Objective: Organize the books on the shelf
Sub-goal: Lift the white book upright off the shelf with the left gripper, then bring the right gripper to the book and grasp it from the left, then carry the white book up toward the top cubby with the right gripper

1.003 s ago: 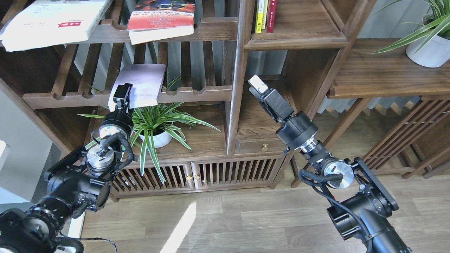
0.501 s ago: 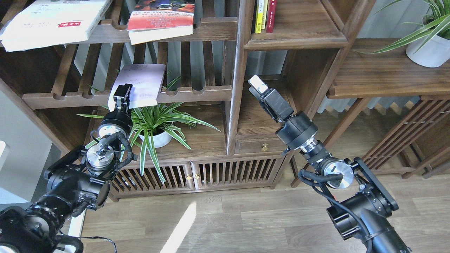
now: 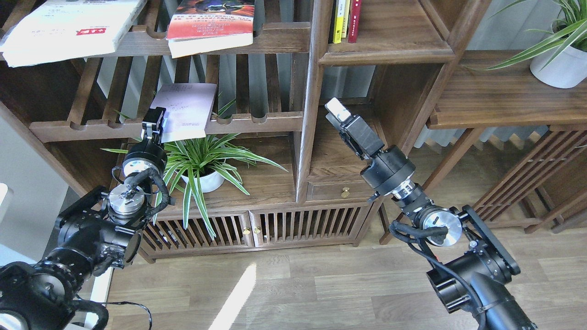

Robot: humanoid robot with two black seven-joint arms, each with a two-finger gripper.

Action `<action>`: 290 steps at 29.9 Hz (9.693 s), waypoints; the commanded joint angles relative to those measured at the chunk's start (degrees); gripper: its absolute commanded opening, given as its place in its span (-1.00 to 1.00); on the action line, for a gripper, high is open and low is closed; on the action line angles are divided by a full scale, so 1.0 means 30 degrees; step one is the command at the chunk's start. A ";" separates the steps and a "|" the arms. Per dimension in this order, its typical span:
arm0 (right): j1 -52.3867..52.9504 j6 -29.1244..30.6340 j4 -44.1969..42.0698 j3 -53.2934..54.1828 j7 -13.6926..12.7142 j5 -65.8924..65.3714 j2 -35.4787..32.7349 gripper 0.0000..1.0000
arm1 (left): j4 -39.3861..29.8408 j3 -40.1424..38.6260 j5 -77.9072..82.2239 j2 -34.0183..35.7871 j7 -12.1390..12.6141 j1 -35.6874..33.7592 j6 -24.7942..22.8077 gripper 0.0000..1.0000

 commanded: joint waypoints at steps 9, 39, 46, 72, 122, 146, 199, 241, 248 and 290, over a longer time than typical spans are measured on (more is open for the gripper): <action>-0.0090 -0.0001 -0.0031 -0.0056 -0.0007 0.0000 0.0000 0.99 | -0.0045 0.0939 0.0216 0.0001 0.0021 0.1331 -0.3838 -0.53; -0.0178 -0.0001 -0.0031 -0.1785 -0.0007 0.0000 0.0117 0.99 | -0.0805 0.1909 0.0450 0.0001 -0.0359 0.2269 -0.3838 -0.95; -0.0178 -0.0001 -0.0031 -0.1785 -0.0007 0.0000 0.0117 0.99 | -0.3030 0.0767 0.0479 0.0001 -0.0653 0.2210 -0.3838 -0.97; -0.1233 -0.0001 -0.0207 -0.3133 -0.0007 -0.0029 0.0146 0.99 | -1.0763 0.0766 0.5958 0.0175 -0.0389 0.6747 -0.3838 -0.96; -0.1292 -0.0001 -0.1701 -0.3836 -0.0007 -0.0117 0.0586 0.99 | -1.8678 0.0150 0.9327 0.1465 0.0080 1.3342 -0.3838 -0.98; 0.0408 -0.0001 -0.2844 -0.4158 -0.0095 0.0030 0.0938 0.98 | -1.8532 0.1059 0.9356 0.1260 0.0402 1.3577 -0.3838 -0.96; 0.0437 -0.0001 -0.2727 -0.4568 -0.0036 0.1231 0.1172 -0.62 | -1.8444 0.0913 0.9269 0.1231 0.0080 1.3606 -0.3838 0.75; -0.0616 -0.0001 -0.0854 -0.2432 -0.0037 0.3487 -0.4831 -0.87 | -1.4527 -0.1283 0.9005 0.2461 0.0079 1.6156 -0.3838 0.98; -0.1379 -0.0001 0.0174 -0.0470 -0.0037 0.3487 -0.6238 -0.88 | -1.1414 -0.1959 0.9005 0.2871 0.0051 1.6096 -0.3838 0.98; 0.7497 -0.6139 -0.0441 0.1819 -0.0241 0.3604 -0.8555 -0.91 | -0.8161 -0.1461 0.8565 0.2433 0.0050 1.5540 -0.3838 0.98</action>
